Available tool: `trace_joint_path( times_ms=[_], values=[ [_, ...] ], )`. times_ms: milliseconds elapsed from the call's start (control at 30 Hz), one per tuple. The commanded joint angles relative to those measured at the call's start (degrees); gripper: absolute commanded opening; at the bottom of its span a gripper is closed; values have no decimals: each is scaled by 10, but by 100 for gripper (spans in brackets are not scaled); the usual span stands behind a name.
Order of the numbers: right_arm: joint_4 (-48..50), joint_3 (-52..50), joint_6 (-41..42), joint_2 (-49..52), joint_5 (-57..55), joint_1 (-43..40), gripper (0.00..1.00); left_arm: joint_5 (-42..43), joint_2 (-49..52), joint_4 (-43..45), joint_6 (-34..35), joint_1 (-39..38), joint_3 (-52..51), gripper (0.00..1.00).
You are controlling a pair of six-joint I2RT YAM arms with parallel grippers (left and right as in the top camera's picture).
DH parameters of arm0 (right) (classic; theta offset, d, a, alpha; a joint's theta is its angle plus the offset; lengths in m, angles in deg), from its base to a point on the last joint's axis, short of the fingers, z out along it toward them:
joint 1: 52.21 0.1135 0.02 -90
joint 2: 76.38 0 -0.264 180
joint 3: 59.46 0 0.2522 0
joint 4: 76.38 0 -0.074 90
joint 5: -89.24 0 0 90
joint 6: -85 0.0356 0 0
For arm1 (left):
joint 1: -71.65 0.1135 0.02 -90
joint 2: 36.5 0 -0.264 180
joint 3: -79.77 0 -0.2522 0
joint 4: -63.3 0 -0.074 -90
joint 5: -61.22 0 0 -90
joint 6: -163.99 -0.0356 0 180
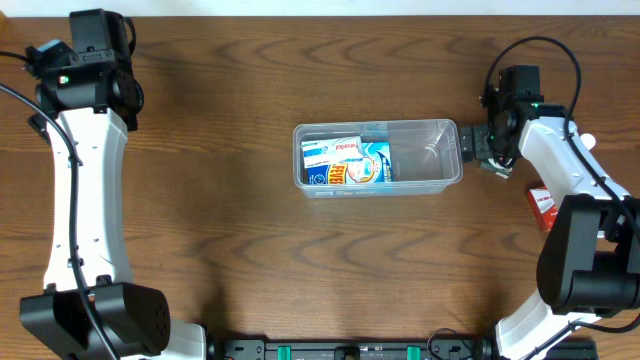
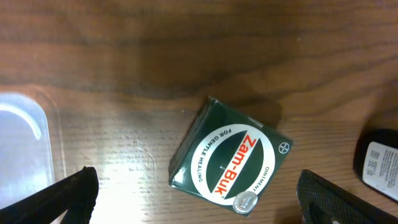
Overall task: Pack container
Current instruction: 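Lower the right gripper and close it on the Zam-Buk tin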
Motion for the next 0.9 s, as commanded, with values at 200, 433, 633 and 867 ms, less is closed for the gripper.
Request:
trace_joint_path(
  times_ms=[200,433,633,867],
  values=[
    [7,5,238,3,-35,-26,98,-6,0,0,-3,2,-1,98],
    [19,0,246,27,-36,-33,97,-6,0,0,-3,2,-1,98],
    [25,0,246,73,-42,-33,98,-6,0,0,-3,2,-1,98],
    [24,0,246,104,-44,-33,89,-6,0,0,-3,2,-1,98]
  ],
)
